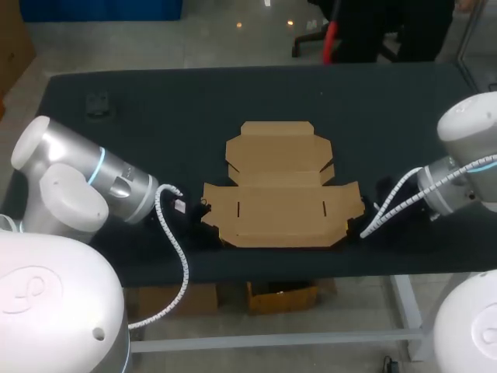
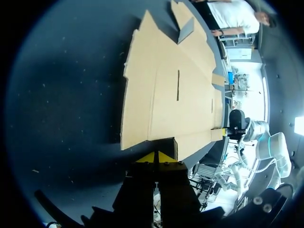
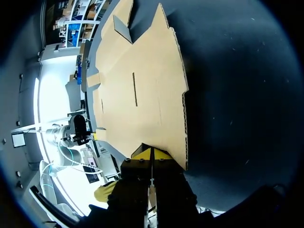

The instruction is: Assemble the packaging by folding the flat box into shape, placing the metal phone stand inside, and closing the box properly

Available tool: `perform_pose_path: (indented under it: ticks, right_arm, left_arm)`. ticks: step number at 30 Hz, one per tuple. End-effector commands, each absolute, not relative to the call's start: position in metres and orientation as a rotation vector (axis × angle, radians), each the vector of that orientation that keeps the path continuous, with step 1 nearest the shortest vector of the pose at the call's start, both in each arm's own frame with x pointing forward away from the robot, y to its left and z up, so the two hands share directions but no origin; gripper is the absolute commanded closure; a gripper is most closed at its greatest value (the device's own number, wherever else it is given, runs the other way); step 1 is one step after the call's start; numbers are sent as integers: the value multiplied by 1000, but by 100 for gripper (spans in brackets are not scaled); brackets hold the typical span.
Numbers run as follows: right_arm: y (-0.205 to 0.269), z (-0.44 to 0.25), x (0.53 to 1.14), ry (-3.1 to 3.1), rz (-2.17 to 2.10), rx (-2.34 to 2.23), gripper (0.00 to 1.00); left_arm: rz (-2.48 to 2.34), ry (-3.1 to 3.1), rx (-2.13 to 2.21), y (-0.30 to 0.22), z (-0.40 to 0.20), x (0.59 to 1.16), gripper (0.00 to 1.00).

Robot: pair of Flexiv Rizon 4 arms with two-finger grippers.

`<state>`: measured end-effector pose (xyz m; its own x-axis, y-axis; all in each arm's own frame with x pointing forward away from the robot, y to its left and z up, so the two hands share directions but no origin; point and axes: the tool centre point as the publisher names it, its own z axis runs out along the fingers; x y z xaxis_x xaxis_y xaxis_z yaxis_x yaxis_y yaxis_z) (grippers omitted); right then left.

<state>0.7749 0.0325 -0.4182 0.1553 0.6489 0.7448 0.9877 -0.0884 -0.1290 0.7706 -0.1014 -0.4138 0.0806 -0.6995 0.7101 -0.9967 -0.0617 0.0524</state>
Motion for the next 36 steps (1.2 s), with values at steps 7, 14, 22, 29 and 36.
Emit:
perform_pose_path:
  ticks: [7, 14, 22, 29, 36]
  right_arm:
    - [34, -414, 771, -1566, -687, -1824, 100]
    - [33, -414, 770, -1562, -679, -1833, 100]
    - [34, -414, 769, -1555, -663, -1853, 100]
    - [36, -414, 768, -1551, -653, -1872, 100]
    - [38, -410, 768, -1561, -636, -1902, 100]
  left_arm:
    - [709, -1678, 1831, -101, -411, 769, 100]
    - [700, -1679, 1829, -105, -412, 769, 100]
    - [689, -1689, 1830, -108, -413, 770, 100]
    - [676, -1702, 1843, -110, -412, 769, 100]
    - [645, -1744, 1872, -114, -408, 768, 100]
